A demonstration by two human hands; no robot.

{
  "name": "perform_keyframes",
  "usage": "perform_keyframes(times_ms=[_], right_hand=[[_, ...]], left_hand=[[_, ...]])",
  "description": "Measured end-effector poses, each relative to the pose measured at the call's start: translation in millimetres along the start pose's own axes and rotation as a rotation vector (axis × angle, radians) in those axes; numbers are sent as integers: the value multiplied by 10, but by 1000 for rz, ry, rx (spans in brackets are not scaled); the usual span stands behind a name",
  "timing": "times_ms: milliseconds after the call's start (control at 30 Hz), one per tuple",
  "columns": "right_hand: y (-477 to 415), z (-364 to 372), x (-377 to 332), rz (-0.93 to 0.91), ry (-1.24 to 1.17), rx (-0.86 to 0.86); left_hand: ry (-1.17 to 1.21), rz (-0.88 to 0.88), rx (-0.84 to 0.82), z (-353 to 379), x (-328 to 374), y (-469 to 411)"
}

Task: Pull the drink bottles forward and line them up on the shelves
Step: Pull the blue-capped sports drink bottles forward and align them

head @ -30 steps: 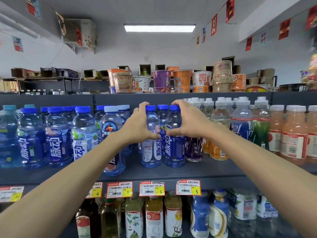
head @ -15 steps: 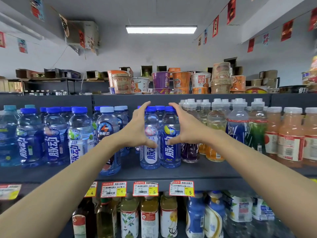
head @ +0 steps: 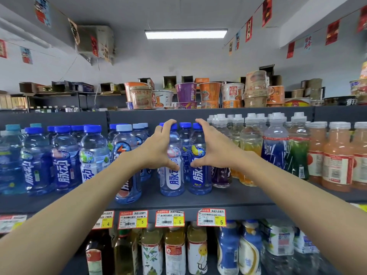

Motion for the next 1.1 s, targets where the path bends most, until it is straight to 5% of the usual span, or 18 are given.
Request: perform_keyframes(times_ms=[300, 533, 733, 967, 1100], right_hand=[[143, -204, 39, -40, 240, 101], [48, -262, -13, -34, 202, 88], [-235, -360, -166, -64, 119, 127], [-772, -326, -284, 45, 170, -273], [-982, -217, -361, 82, 308, -399]], left_hand=[[-776, -18, -53, -215, 165, 52], [-993, -84, -137, -233, 93, 23], [-1026, -163, -244, -250, -65, -24], [-699, -124, -181, -266, -138, -468], [-572, -149, -349, -164, -310, -770]])
Point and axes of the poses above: each hand's wrist, its own y-axis away from the middle knuckle, its own z-axis out of the palm, x = y × z, the point moved 6 cm from there along -y, towards the middle knuckle, and after that the axes turned 11 degrees about z, right-handed, at the moved point
